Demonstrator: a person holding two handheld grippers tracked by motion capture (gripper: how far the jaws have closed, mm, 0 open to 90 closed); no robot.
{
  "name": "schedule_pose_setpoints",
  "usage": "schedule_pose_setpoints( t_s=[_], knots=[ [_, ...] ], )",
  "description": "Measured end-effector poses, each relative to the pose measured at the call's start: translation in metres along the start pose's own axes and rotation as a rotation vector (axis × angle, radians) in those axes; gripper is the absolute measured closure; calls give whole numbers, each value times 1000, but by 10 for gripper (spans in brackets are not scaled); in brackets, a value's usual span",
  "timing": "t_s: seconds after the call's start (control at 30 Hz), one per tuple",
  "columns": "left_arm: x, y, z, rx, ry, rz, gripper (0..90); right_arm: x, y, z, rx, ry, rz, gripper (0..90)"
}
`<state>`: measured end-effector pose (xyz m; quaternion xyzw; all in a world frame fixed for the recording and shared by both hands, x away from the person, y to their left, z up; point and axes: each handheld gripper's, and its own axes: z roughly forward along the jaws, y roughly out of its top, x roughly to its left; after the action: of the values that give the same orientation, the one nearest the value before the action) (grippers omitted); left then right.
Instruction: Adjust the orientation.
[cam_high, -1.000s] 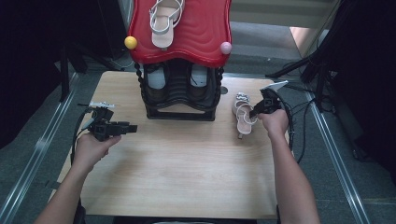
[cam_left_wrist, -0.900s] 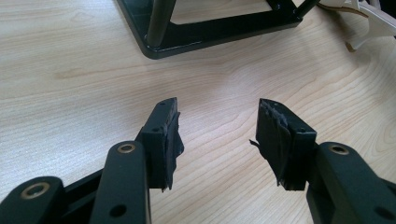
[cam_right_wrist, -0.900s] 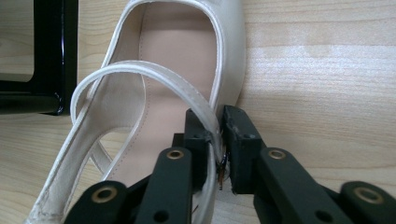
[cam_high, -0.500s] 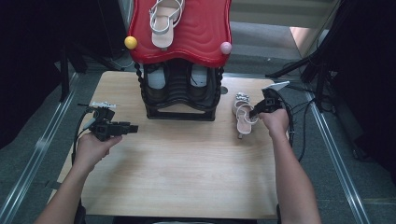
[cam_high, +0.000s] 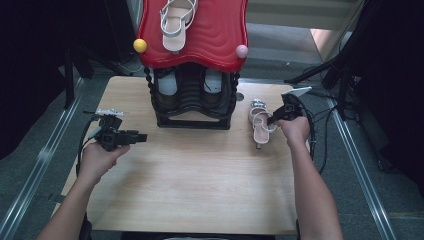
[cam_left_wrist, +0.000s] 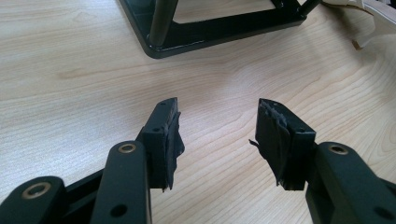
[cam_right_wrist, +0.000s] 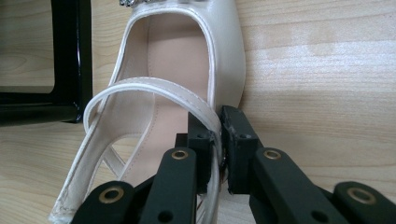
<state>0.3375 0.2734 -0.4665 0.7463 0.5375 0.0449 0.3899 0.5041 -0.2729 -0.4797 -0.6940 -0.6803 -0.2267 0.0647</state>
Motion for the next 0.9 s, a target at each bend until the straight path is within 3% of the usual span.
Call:
schedule_pose_setpoints(
  t_s=[0.27, 0.5, 0.9],
  knots=[
    [0, 0, 0, -3, 2, 1, 503, 0, -1, -5, -4, 2, -3, 841],
    [0, 0, 0, 0, 1, 2, 503, 2, 2, -14, -3, -26, -24, 842],
    [0, 0, 0, 0, -1, -3, 504, 5, 3, -31, -35, 36, -6, 841]
  ],
)
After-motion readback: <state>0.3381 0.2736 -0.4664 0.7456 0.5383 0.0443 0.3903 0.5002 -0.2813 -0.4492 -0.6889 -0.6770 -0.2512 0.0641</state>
